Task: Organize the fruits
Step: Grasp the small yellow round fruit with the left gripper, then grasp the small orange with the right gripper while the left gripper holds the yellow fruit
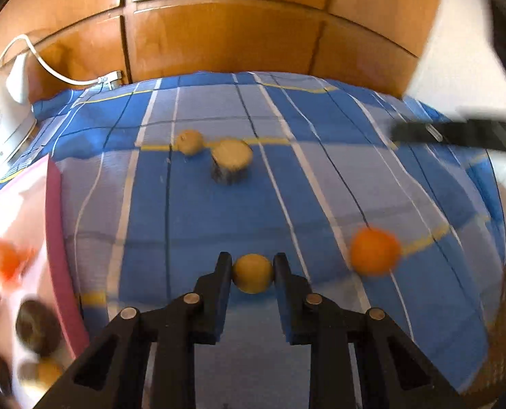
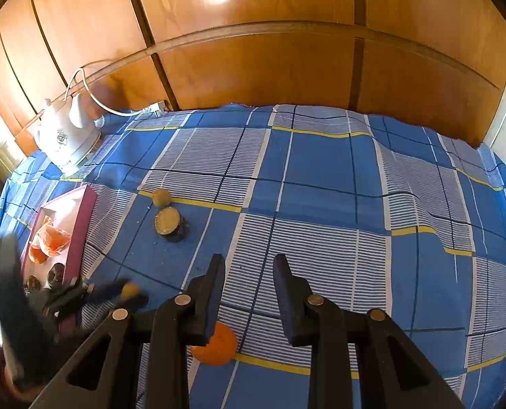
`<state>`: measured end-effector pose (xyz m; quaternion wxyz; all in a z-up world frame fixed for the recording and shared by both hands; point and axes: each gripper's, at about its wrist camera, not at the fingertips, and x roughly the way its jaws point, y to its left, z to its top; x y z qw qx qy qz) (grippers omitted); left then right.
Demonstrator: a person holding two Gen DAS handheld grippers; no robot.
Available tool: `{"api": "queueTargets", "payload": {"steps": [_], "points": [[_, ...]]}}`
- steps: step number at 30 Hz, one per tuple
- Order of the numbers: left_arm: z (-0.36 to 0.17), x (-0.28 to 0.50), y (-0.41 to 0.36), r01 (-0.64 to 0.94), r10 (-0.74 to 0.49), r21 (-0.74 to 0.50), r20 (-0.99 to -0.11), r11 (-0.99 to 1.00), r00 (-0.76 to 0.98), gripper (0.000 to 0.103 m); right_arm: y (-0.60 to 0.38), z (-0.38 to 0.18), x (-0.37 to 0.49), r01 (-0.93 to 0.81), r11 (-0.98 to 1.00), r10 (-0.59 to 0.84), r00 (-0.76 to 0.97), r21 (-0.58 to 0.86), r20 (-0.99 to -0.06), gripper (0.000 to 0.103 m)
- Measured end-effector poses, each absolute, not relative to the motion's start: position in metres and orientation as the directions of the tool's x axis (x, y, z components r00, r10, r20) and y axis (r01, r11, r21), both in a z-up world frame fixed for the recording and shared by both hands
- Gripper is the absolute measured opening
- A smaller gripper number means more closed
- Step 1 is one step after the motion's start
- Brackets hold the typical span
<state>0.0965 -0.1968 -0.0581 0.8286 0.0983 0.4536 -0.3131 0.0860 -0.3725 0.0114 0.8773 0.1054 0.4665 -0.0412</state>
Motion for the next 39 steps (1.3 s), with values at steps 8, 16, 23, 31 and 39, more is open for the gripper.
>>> {"api": "queueTargets", "payload": {"steps": [8,16,23,31,39], "points": [[-0.069,0.057,-0.179,0.614,-0.432,-0.112,-0.806,0.781,0.403,0.025,-0.368,0.003,0.089,0.102,0.969,0.139,0.526,0.224,-0.839,0.029],[-0.073,0.054,-0.175,0.616,-0.456,-0.127,-0.788,0.778,0.413,0.025,-0.355,-0.017,0.091,0.051,0.971,0.191,0.432,0.235,-0.881,0.033],[-0.074,0.05,-0.177,0.618,-0.446,-0.098,-0.779,0.78,0.44,0.025,-0.366,-0.021,0.09,0.127,0.953,0.196,0.435,0.276,-0.879,0.034],[-0.075,0.05,-0.172,0.622,-0.473,-0.122,-0.764,0.773,0.439,0.025,-0.353,-0.027,0.095,0.06,0.954,0.248,0.4,0.295,-0.883,0.038],[-0.075,0.052,-0.171,0.62,-0.486,-0.141,-0.76,0.772,0.432,0.025,-0.337,-0.036,0.093,-0.023,0.982,0.184,0.337,0.187,-0.923,0.045]]}}
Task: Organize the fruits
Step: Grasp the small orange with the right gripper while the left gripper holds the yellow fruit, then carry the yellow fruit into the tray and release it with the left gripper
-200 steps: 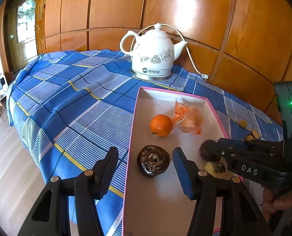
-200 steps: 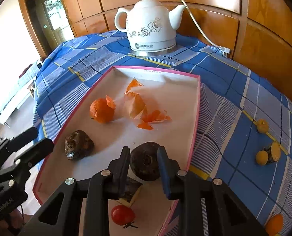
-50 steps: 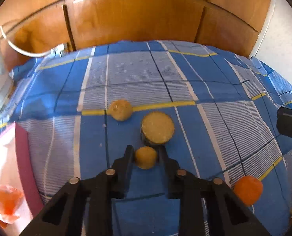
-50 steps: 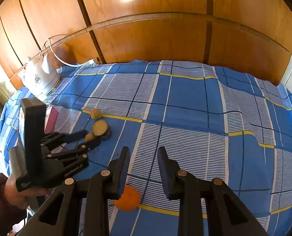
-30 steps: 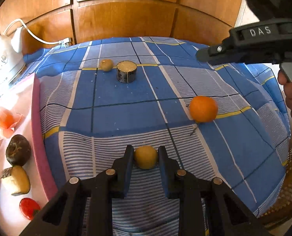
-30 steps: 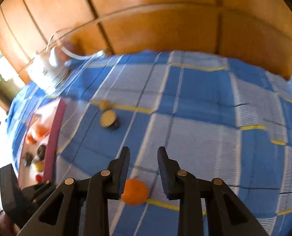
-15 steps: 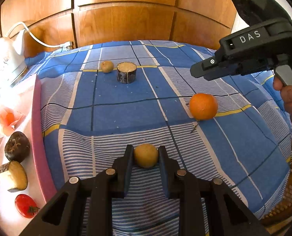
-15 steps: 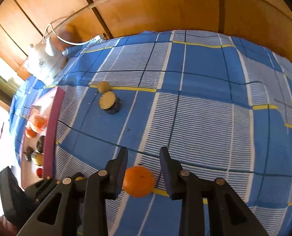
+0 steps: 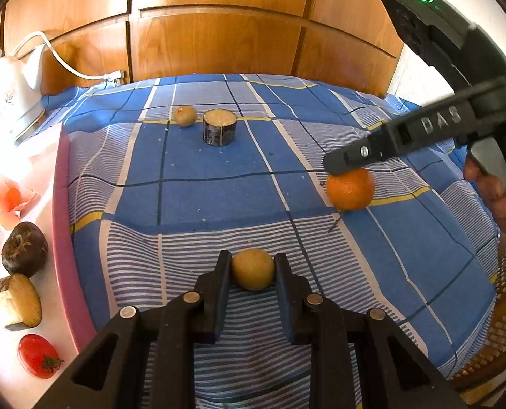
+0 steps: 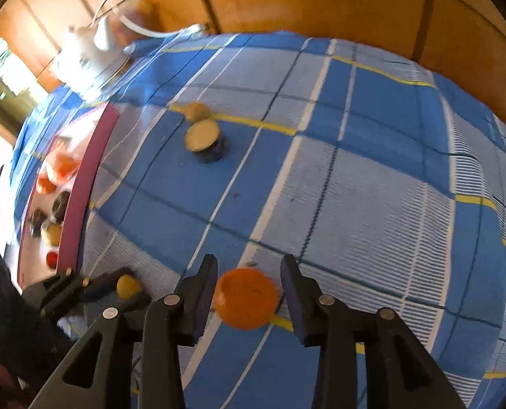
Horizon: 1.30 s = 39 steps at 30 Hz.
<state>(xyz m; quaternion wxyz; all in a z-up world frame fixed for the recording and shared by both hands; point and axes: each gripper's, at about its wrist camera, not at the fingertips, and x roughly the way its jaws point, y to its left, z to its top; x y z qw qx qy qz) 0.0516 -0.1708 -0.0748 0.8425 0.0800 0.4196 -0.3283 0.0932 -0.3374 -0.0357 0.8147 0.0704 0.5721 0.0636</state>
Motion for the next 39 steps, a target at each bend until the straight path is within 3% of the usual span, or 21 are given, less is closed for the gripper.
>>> {"api": "queueTargets", "payload": {"steps": [2,4,6,7,13,19,26,39], "points": [[-0.075,0.051,-0.17,0.621,-0.485,-0.139,-0.759,0.772,0.434,0.025,-0.33,-0.039,0.093,-0.05,0.986,0.165,0.322,0.157,-0.932,0.06],[-0.075,0.051,-0.17,0.621,-0.484,-0.137,-0.759,0.772,0.435,0.025,-0.323,-0.043,0.091,-0.065,0.993,0.115,0.307,0.1,-0.945,0.06],[-0.075,0.051,-0.171,0.62,-0.481,-0.134,-0.76,0.773,0.436,0.025,-0.316,-0.047,0.09,-0.096,0.993,0.093,0.295,0.068,-0.951,0.053],[-0.074,0.05,-0.171,0.621,-0.48,-0.131,-0.761,0.773,0.437,0.025,-0.312,-0.05,0.089,-0.117,0.992,0.087,0.285,0.056,-0.955,0.041],[-0.066,0.054,-0.17,0.603,-0.468,-0.147,-0.779,0.784,0.418,0.025,-0.305,-0.058,0.091,-0.132,0.991,0.023,0.304,-0.018,-0.952,0.04],[-0.036,0.048,-0.158,0.588,-0.483,-0.147,-0.74,0.795,0.468,0.025,-0.303,-0.061,0.095,-0.127,0.991,0.012,0.314,-0.029,-0.949,0.039],[-0.003,0.05,-0.125,0.489,-0.402,-0.086,-0.699,0.868,0.591,0.025,-0.299,-0.062,0.095,-0.138,0.989,0.001,0.322,-0.045,-0.947,0.039],[0.007,0.058,-0.067,0.356,-0.316,-0.091,-0.691,0.93,0.65,0.025,-0.308,-0.064,0.095,-0.11,0.994,0.038,0.316,0.003,-0.948,0.039]]}}
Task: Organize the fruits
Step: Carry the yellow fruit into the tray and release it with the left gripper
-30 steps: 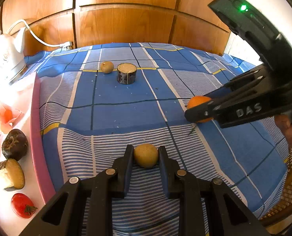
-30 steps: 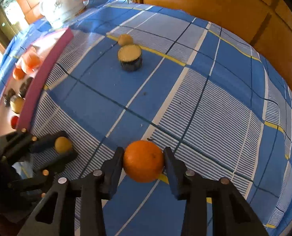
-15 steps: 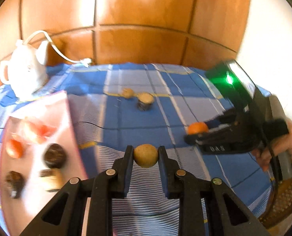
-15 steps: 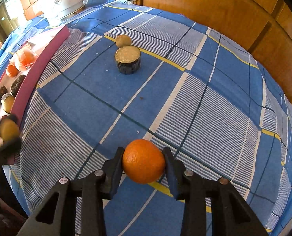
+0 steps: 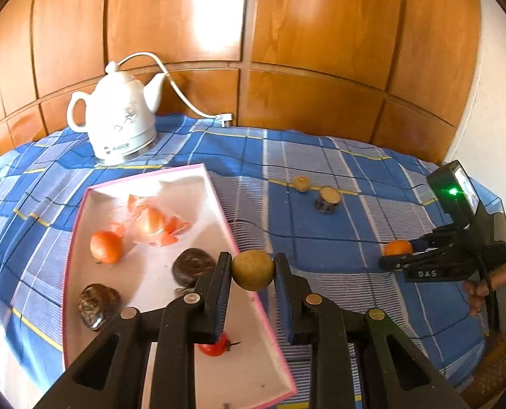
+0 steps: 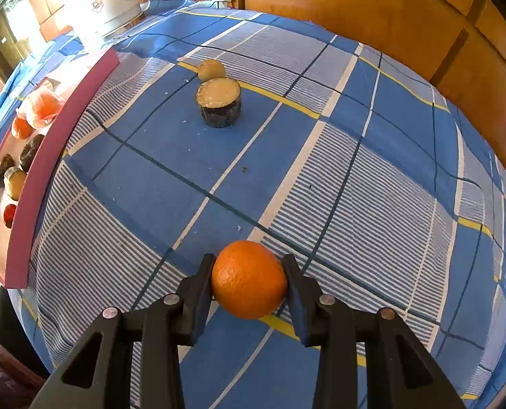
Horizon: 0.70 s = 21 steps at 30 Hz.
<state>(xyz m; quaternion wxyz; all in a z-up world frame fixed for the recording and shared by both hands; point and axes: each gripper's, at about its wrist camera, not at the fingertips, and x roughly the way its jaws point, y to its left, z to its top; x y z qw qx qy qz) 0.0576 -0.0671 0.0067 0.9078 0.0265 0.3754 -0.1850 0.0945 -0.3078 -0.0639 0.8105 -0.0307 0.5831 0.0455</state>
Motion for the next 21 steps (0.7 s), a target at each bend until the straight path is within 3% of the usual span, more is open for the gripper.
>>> {"api": "queueTargets", "payload": {"steps": [21], "points": [[-0.031,0.066,-0.003,0.171,-0.16,-0.067,-0.762,0.983,0.627,0.025,-0.301,-0.065,0.091,-0.123,0.991,-0.001,0.327,-0.044,-0.945,0.039]]}}
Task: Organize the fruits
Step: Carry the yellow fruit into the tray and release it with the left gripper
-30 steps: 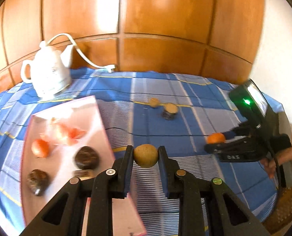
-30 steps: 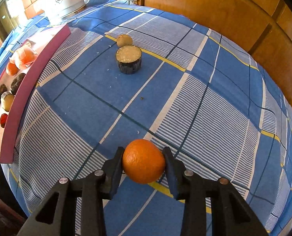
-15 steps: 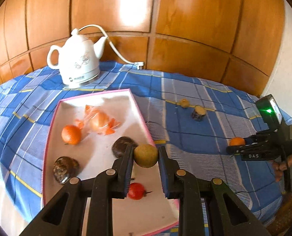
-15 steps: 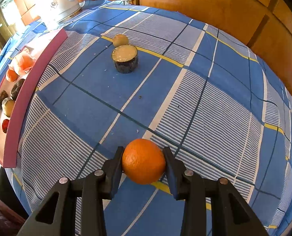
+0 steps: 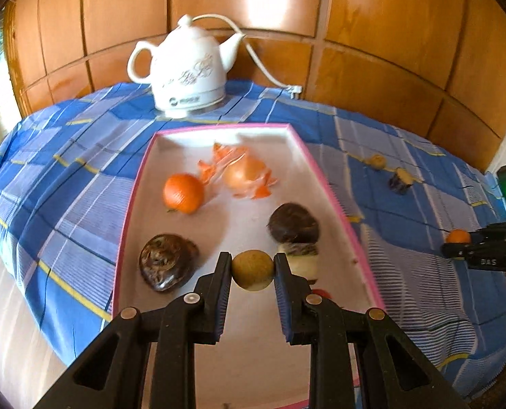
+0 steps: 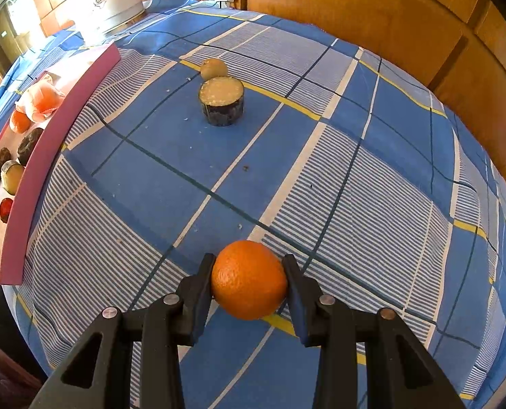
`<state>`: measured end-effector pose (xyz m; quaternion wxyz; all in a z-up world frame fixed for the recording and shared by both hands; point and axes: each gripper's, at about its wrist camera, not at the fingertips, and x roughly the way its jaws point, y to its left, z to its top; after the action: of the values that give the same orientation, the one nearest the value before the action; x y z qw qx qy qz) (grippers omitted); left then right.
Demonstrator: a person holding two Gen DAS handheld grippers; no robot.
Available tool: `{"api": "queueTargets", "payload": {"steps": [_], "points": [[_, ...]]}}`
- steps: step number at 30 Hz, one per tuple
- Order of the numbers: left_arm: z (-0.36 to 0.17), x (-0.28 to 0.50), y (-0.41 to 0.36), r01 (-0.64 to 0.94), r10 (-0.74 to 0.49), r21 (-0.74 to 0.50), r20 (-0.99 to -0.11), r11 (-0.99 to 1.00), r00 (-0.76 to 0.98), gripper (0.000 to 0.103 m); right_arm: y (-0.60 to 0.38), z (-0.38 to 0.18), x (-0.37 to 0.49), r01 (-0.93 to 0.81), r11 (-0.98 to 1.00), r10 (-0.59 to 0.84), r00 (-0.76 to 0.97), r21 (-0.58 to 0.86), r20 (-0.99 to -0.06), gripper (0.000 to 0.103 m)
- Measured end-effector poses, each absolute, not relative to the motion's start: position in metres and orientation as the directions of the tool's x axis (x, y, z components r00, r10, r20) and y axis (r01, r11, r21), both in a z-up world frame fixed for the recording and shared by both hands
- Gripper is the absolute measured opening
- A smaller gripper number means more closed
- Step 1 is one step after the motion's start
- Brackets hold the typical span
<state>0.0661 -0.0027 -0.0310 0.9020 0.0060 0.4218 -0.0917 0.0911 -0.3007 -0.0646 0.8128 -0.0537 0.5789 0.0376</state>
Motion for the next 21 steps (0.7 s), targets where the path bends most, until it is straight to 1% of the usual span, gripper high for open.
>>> {"api": "queueTargets", "payload": {"steps": [8,21], "points": [[-0.041,0.0668,-0.0028,0.161,-0.145,-0.057,-0.777,0.985,0.613,0.025,-0.301,-0.0635,0.0915,-0.124,0.991,-0.003,0.328,-0.046,-0.945,0.039],[-0.0424,0.067,-0.0003,0.148,-0.14,-0.062,-0.777,0.987,0.614,0.025,-0.2984,-0.0626,0.0903,-0.127,0.99,-0.009,0.33,-0.054,-0.944,0.039]]}}
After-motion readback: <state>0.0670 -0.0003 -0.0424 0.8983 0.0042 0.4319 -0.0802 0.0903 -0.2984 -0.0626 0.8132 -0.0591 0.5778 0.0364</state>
